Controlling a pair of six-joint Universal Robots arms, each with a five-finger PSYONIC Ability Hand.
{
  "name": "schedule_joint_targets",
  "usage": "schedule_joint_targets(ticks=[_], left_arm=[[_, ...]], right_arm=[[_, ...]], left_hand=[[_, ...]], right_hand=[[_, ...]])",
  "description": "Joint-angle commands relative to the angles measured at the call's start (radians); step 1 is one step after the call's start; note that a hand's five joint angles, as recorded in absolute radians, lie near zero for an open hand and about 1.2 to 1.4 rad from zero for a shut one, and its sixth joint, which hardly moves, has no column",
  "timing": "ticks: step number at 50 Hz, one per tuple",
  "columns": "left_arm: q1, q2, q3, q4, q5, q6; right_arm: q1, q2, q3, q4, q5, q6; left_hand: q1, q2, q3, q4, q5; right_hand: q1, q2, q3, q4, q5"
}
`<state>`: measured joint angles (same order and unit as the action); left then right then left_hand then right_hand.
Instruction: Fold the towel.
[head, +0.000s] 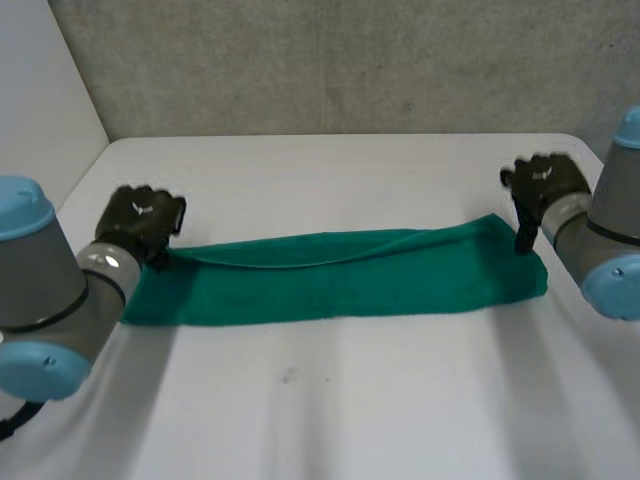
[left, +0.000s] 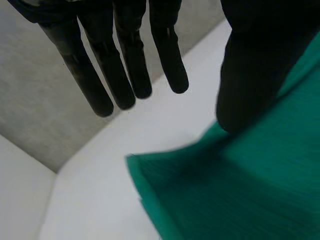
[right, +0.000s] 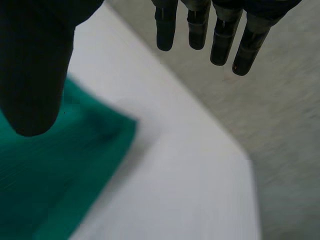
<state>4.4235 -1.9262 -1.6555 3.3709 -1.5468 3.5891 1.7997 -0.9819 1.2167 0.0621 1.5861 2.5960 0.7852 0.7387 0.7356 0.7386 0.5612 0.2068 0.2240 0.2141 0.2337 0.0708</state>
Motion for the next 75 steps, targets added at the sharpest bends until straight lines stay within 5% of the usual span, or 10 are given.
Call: schedule_joint_targets(ticks=[1, 18, 24, 55, 62, 64, 75], left_arm=[[0.016, -0.017, -0.012, -0.114, 0.096, 0.003], [0.024, -0.365, 0.391, -0.211, 0.100, 0.002], [0.025, -0.458, 0.536, -0.258, 0.067, 0.003], [0.019, -0.111, 0.097, -0.231, 0.056, -0.003], [0.022, -0.108, 0.077, -0.202, 0.054, -0.003], [0.022, -0.108, 0.077, -0.202, 0.054, -0.003], [0.027, -0.105, 0.068, -0.202, 0.054, -0.003]], right_arm=[[-0.011, -0.003, 0.096, 0.102, -0.028, -0.002], [-0.010, -0.003, 0.193, 0.018, -0.026, -0.002], [-0.010, -0.015, 0.218, -0.007, -0.026, -0.002], [-0.147, -0.021, 0.270, -0.120, -0.106, -0.004], [-0.172, 0.031, 0.238, -0.128, -0.109, -0.007], [-0.189, 0.048, 0.222, -0.127, -0.126, -0.008], [-0.249, 0.054, 0.215, -0.119, -0.104, -0.016]], left_hand=[[0.192, 0.238, 0.241, 0.238, 0.241], [-0.078, -0.032, -0.029, -0.032, -0.029], [-0.427, -0.380, -0.377, -0.380, -0.377], [-0.536, -0.490, -0.487, -0.490, -0.487], [-0.536, -0.490, -0.487, -0.490, -0.487], [-0.536, -0.490, -0.487, -0.490, -0.487], [-0.536, -0.490, -0.487, -0.490, -0.487]], right_hand=[[0.107, 0.090, 0.100, 0.080, 0.068], [0.160, 0.143, 0.153, 0.133, 0.122], [0.160, 0.143, 0.153, 0.133, 0.122], [0.354, 0.337, 0.346, 0.327, 0.315], [0.724, 0.707, 0.716, 0.697, 0.685], [1.188, 1.171, 1.181, 1.161, 1.149], [1.189, 1.172, 1.182, 1.163, 1.151]])
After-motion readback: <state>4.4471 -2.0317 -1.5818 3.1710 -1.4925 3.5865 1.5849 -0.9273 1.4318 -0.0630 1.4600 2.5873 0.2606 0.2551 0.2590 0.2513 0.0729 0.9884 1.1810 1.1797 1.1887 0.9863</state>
